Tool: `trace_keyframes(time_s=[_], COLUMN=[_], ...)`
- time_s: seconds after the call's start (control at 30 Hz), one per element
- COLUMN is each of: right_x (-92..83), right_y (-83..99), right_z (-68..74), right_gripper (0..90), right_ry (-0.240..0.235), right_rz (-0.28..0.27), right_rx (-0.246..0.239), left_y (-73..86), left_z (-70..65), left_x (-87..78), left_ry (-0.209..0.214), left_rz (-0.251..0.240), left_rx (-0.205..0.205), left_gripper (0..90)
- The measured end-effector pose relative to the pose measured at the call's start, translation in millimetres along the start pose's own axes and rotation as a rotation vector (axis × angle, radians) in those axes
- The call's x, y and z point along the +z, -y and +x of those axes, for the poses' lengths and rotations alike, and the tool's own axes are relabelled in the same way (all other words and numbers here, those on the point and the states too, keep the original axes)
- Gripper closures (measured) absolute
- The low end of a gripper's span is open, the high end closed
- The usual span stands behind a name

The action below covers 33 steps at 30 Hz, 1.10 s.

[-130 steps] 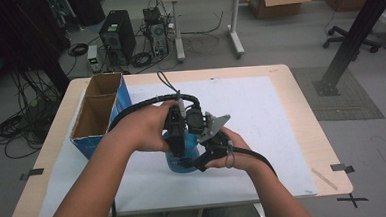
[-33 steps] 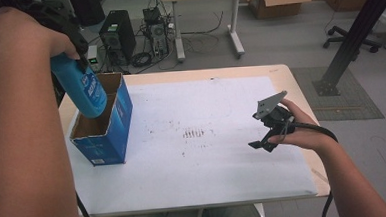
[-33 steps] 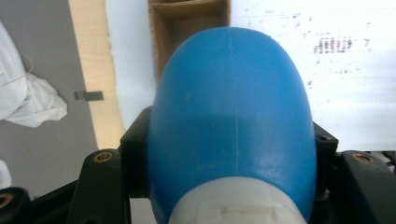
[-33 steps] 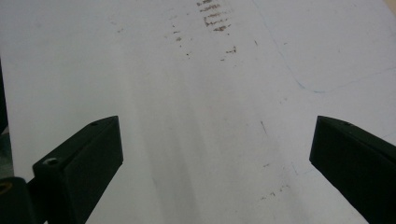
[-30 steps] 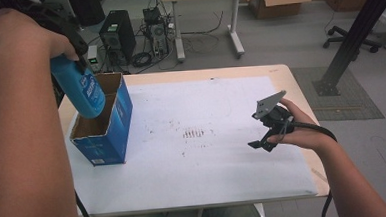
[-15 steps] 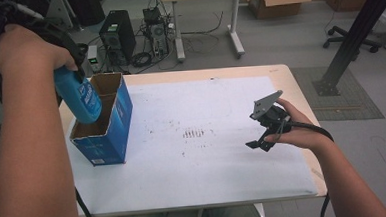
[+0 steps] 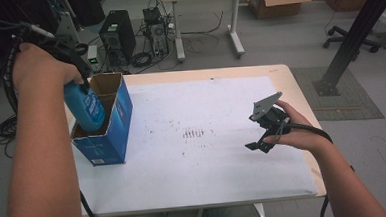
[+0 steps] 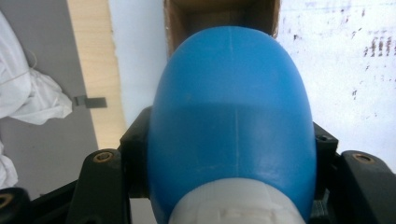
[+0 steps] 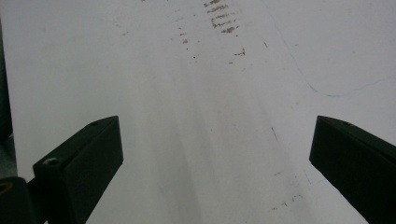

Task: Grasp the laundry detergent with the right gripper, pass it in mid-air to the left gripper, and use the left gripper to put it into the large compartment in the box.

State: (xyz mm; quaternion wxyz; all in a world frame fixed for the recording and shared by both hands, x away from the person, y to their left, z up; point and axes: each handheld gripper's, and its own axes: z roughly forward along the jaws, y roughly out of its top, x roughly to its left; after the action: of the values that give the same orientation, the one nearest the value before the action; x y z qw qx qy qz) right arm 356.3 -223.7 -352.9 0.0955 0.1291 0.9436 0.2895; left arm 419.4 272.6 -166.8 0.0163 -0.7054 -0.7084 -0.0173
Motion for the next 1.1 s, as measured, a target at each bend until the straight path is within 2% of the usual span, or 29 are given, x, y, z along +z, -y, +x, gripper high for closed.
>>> trace_keyframes(time_s=[0.03,0.43,0.8,0.9,1.1], right_x=[0.7,2.0,3.9,5.0,5.3], right_y=[0.1,0.2,0.6,0.8,0.2], right_z=[0.9,3.0,3.3,4.1,4.7], right_gripper=[2.9,2.9,2.9,3.0,3.0], right_ry=[-0.003,-0.006,-0.011,-0.016,-0.016], right_rz=[0.001,-0.003,-0.004,-0.002,0.007], right_rx=[0.0,0.0,0.0,0.002,0.003], left_y=[-0.8,-5.2,-6.6,-6.9,-8.5], left_z=[-1.1,-5.5,-2.8,-0.8,-1.5], left_x=[7.3,41.4,66.5,73.1,82.4], left_ry=[0.005,0.017,-0.008,0.011,0.007], left_rz=[0.005,0.027,0.023,0.024,0.028], left_rx=[0.003,0.018,0.021,0.017,0.025], left_gripper=[38.5,38.5,38.5,38.5,38.5])
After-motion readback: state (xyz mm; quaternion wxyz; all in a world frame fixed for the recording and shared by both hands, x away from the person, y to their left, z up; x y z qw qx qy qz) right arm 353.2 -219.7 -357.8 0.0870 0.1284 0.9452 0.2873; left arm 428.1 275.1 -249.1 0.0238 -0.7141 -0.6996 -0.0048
